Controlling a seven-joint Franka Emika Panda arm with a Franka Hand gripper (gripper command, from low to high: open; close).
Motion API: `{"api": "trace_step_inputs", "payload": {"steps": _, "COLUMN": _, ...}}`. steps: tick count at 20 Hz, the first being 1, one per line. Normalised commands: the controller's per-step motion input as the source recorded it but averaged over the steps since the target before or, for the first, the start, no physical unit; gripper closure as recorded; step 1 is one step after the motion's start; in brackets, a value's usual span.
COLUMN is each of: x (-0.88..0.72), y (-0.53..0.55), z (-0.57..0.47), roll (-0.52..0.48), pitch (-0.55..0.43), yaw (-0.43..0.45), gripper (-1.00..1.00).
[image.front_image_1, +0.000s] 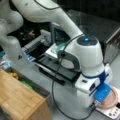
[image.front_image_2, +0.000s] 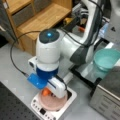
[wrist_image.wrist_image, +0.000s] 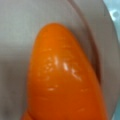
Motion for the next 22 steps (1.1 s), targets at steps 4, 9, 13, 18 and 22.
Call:
{"api": "trace_step_inputs", "payload": {"steps": 4, "x": 0.13, "y": 0.11, "z": -0.02, "roll": -0.353, "pitch": 0.094, "yaw": 0.025, "gripper": -1.00}}
{"api": "trace_step_inputs", "payload": {"steps": 9, "x": 0.09, "y": 0.08, "z": -0.02, "roll": -0.339, "pitch": 0.091, "yaw": 0.031, "gripper": -1.00}}
{"api": "trace_step_inputs", "payload": {"steps": 13, "x": 0.06, "y": 0.09, "z": -0.04, "roll": -0.331, "pitch": 0.077, "yaw": 0.042, "gripper": -1.00}}
{"api": "trace_step_inputs", "payload": {"steps": 18, "x": 0.00, "y": 0.07, "z": -0.06, "roll": -0.342, "pitch": 0.064, "yaw": 0.062, "gripper": -1.00}}
{"api": "trace_step_inputs", "payload": {"steps": 22, "x": -0.07, "y": 0.07, "z": -0.07, "roll": -0.356, "pitch": 0.053, "yaw": 0.086, "gripper": -1.00}}
